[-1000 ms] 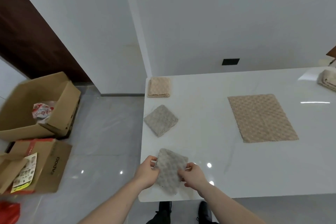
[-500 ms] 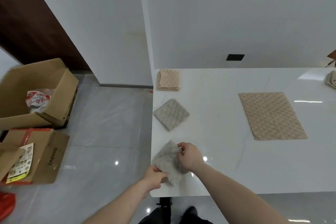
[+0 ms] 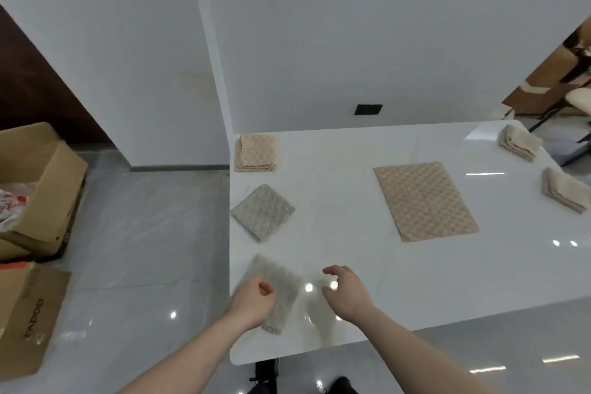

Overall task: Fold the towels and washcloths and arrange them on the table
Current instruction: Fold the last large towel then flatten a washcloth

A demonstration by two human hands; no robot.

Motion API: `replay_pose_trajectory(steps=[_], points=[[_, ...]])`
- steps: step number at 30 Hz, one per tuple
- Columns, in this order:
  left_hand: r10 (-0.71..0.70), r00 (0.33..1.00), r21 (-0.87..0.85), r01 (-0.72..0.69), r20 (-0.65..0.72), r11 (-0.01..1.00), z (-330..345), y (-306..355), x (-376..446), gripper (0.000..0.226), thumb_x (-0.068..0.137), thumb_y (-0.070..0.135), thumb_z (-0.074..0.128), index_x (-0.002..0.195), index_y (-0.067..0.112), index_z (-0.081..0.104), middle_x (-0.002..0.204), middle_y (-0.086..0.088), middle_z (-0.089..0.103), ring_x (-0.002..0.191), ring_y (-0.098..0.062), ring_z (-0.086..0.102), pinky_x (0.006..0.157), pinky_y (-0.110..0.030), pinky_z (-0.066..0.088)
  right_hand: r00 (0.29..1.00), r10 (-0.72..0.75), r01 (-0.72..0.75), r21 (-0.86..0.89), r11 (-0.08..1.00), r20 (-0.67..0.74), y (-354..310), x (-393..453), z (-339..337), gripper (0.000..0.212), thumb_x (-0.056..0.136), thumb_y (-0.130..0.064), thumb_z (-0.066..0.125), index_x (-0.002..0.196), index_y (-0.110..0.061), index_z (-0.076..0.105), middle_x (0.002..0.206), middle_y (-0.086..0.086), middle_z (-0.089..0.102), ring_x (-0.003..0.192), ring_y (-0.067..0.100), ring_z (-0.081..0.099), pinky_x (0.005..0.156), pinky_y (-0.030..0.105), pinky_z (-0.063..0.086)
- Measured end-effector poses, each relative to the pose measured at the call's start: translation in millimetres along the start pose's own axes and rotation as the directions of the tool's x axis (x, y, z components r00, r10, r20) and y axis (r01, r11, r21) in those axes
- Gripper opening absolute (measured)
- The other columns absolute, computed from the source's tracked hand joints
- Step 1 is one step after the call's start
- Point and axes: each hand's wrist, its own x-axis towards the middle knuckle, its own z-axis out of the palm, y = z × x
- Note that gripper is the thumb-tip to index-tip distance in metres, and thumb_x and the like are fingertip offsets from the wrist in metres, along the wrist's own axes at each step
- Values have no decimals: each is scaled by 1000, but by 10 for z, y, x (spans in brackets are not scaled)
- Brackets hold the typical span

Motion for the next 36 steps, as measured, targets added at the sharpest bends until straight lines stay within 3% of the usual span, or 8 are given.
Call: replay_pose_trajectory(steps=[5, 9, 11, 14, 21, 29, 36], points=[[179, 980, 26, -182, 89, 983, 398, 780, 66, 8, 86, 25, 67, 93, 26, 67, 93, 10, 68, 83, -6, 64, 68, -18, 48, 984, 92, -75, 110, 991, -155, 595, -175, -681, 45, 95, -26, 61, 139, -26, 56, 143, -6, 51, 99, 8, 55, 96, 28, 50], [288, 949, 35, -295, 132, 955, 814, 1395, 21, 10, 85, 28, 65, 95, 31, 67, 99, 17, 67, 89, -2, 63, 72, -18, 47, 964, 114, -75, 168, 983, -239, 1065, -276, -1215, 44, 95, -26, 62, 138, -26, 56, 142, -5, 52, 100, 9, 55, 94, 27, 49], [319, 939, 35, -326, 132, 945, 1057, 1663, -2, 11, 85, 29, 64, 95, 32, 65, 102, 18, 67, 87, -4, 65, 74, -21, 49, 958, 107, -56, 194, 979, -266, 1298, -303, -1462, 43, 95, -26, 62, 138, -26, 56, 141, -5, 52, 109, 12, 57, 97, 29, 50], [322, 941, 37, -328, 105, 944, 1460, 1997, -64, 14, 87, 29, 63, 101, 30, 64, 106, 18, 64, 86, -5, 65, 72, -21, 49, 960, 71, -16, 201, 979, -270, 1672, -342, -1791, 42, 96, -26, 62, 137, -26, 57, 139, -7, 52, 120, 14, 57, 97, 29, 51], [306, 949, 75, -312, 77, 947, 2255, 2463, -314, 20, 90, 31, 63, 111, 32, 63, 119, 15, 53, 92, -2, 63, 81, -22, 52, 981, 22, 8, 154, 988, -191, 2518, -309, -2396, 43, 95, -25, 63, 137, -27, 57, 142, -5, 51, 120, 15, 59, 97, 23, 47], [331, 941, 148, -338, 73, 929, 2404, 2732, -131, 30, 90, 33, 62, 120, 33, 59, 132, 17, 43, 106, -4, 56, 93, -22, 48, 975, 16, 23, 172, 985, -222, 2765, -81, -2797, 42, 96, -26, 64, 136, -29, 56, 142, -8, 50, 120, 14, 59, 96, 27, 51], [330, 940, 198, -341, 90, 919, 2577, 3052, 185, 39, 88, 30, 61, 127, 27, 58, 141, 11, 42, 118, -11, 52, 98, -25, 46, 967, 10, 31, 156, 987, -254, 2982, -23, -3029, 40, 95, -24, 65, 135, -29, 57, 139, -10, 51, 113, 10, 57, 91, 20, 43]])
